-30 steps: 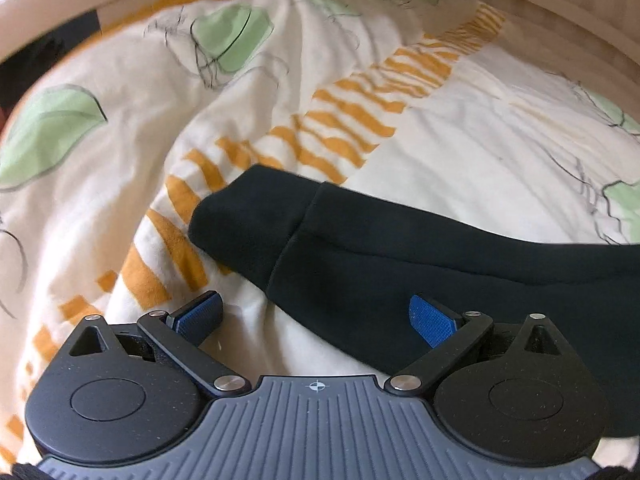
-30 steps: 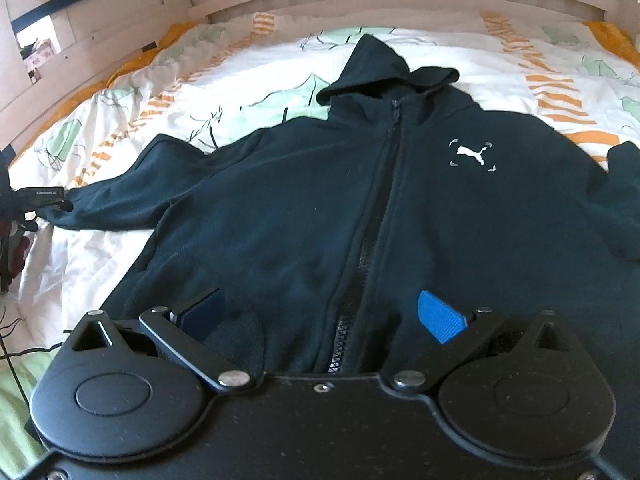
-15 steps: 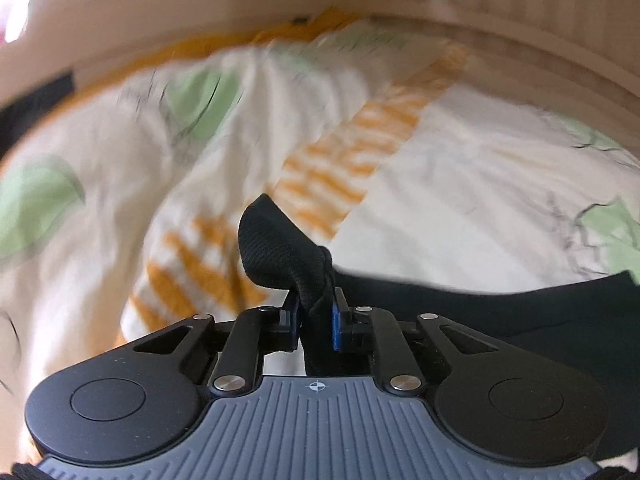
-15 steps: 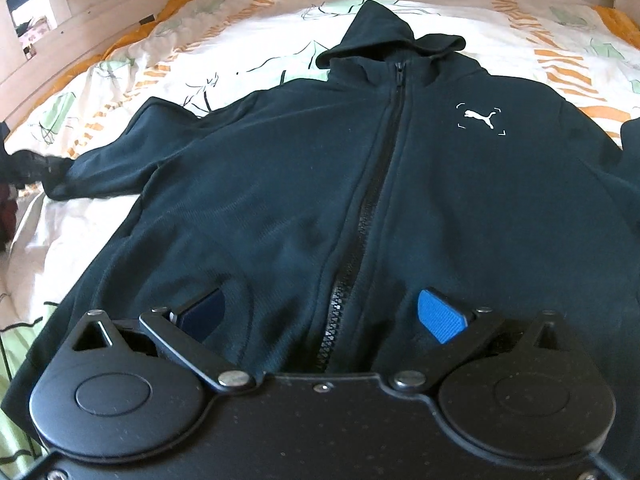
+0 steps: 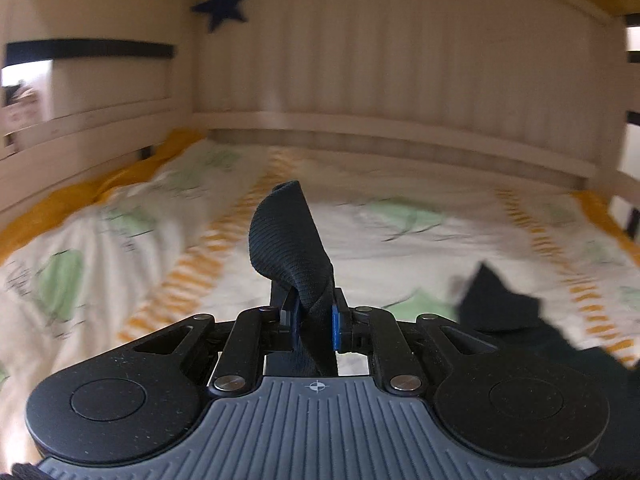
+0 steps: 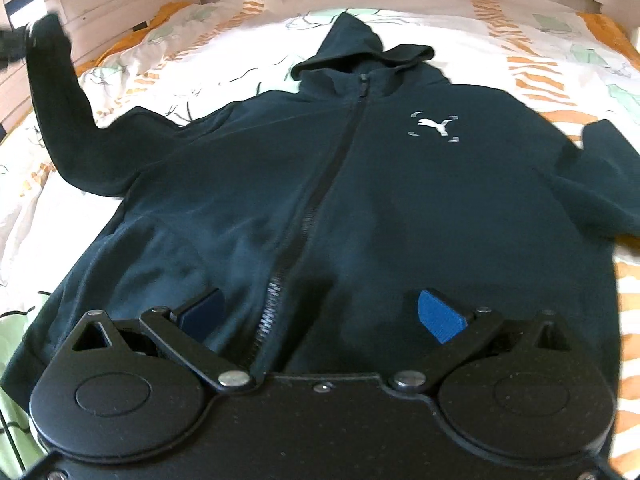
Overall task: Fold large clothes
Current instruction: 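Lift the sleeve with the left tool, lay it across the body, open, then move the right tool to the other sleeve cuff and close on it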
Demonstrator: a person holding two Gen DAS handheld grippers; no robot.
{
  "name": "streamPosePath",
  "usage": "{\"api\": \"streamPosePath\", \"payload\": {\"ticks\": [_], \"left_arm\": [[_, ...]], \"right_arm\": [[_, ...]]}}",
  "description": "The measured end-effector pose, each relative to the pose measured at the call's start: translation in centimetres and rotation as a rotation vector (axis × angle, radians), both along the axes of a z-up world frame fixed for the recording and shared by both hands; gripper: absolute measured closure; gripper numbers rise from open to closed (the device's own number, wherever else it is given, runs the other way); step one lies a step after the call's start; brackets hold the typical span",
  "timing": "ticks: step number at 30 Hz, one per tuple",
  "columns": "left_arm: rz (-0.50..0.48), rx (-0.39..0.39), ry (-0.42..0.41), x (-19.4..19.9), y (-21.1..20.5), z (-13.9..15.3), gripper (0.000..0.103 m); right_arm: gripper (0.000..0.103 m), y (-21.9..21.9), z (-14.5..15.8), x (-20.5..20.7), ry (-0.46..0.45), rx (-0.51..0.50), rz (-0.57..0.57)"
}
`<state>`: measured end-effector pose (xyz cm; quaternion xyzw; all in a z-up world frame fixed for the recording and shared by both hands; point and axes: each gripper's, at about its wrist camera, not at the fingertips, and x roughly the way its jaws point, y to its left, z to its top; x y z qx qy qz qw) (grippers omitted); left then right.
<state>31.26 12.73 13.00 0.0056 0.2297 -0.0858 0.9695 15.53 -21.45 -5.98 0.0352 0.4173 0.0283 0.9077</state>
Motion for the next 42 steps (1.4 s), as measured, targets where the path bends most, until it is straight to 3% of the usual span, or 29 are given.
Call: {"api": "streamPosePath", "payload": {"ticks": [4,10,18,23,26,30,34,39,42], "left_arm": [[-0.088,-0.012,-0.010,-0.4,-4.9,0.3,0.089],[-0.233,-0.050,0.022,-1.2,-13.2,-1.7,0.089],[-0.405,-0.032,0.087,-2.5,-23.5,-8.3,0.088],[-0.438,0.001,0.153,-2.9,-27.4,-13.1,0.085],[-0.454,0.022,0.186,-3.0,-27.9,-15.0,0.074],[-0.469,0.022,0.247,-3.1,-27.9,-15.9,0.066],[-0.479,0.058,0.207,-4.8,-26.2,-15.8,0.041],[-0.441,0.170,0.130,-6.9,-22.3,-16.6,0.036],[-0.367,0.198,0.141,-6.7,-19.0,-17.7,0.036]], "right_arm": [[0.001,-1.7,0.3,-0.8,-0.007,-0.008,-0.030],[0.001,-4.8,-0.1,-1.0,-0.025,0.040,-0.116],[0.001,-7.5,-0.2,-1.4,-0.041,0.109,-0.176],[0.001,-8.4,0.1,-1.6,-0.061,0.089,-0.201],[0.001,-9.0,0.1,-1.8,-0.065,0.108,-0.218],[0.001,-9.1,0.1,-2.0,-0.070,0.102,-0.229],[0.001,-9.3,-0.1,-1.9,-0.071,0.098,-0.238],[0.001,-9.1,-0.2,-2.0,-0.082,0.087,-0.235],[0.001,-8.8,-0.4,-2.1,-0.088,0.069,-0.230]]}}
